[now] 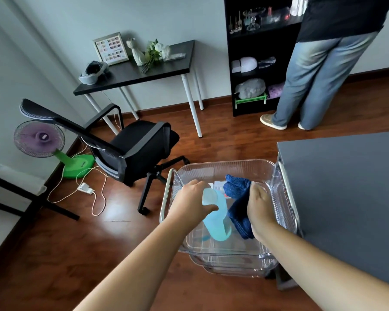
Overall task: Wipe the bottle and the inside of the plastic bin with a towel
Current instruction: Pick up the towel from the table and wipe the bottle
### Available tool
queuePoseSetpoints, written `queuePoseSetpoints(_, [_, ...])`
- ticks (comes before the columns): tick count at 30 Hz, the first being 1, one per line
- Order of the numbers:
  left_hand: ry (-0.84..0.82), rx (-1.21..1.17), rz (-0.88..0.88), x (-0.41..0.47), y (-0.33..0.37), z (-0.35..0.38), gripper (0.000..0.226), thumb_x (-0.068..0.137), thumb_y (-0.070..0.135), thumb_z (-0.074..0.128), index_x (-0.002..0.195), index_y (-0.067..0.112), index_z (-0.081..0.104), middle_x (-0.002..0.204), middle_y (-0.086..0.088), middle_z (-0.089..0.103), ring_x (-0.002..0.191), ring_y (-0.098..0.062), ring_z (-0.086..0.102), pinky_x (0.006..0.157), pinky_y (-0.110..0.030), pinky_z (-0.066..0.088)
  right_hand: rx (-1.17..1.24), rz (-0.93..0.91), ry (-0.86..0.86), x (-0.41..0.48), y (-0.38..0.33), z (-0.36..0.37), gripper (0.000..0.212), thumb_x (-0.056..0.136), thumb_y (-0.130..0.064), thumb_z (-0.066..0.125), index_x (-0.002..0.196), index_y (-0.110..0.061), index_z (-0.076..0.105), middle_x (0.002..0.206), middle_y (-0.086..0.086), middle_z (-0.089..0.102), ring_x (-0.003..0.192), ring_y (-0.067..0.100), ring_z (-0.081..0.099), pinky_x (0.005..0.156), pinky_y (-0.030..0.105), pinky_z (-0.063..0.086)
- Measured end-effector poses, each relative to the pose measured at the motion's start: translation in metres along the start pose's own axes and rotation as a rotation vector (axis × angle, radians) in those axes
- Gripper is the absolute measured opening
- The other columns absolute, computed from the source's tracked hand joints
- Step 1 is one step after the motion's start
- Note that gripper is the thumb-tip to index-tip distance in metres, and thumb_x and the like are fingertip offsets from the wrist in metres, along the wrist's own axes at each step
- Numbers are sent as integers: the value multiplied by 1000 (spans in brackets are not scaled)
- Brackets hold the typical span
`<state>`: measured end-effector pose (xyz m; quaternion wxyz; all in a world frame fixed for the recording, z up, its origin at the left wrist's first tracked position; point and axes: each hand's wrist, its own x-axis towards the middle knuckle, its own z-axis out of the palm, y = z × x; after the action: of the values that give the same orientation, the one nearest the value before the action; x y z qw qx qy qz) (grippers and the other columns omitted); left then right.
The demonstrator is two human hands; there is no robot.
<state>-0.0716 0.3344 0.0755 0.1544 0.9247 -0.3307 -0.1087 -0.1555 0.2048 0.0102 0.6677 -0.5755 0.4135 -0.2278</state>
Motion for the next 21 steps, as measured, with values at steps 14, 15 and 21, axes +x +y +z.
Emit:
queuePoseSetpoints(14, [-3,-54,101,3,-5,-3,51,67,27,82,114,17,64,107,1,64,95,-16,56,76,-17,35,-87,-222,-350,-20,28,35,38,101,-11,34,111,-34,62,120,-10,63,113,5,56,101,23,39])
queuePoseSetpoints(15, [-10,-51,102,4,-5,-4,52,67,27,82,114,17,64,108,0,64,98,-18,57,77,-18,36,-114,-150,-403,-7,21,38,40,100,-13,34,93,-37,65,102,-10,68,98,9,60,89,26,44])
queuePoseSetpoints(21, [-7,-59,66,2,-6,-2,55,70,30,80,121,21,61,117,-1,62,102,-19,56,85,-26,45,-6,12,-513,9,18,44,34,99,-20,36,91,-23,69,88,-7,68,78,9,61,71,21,45])
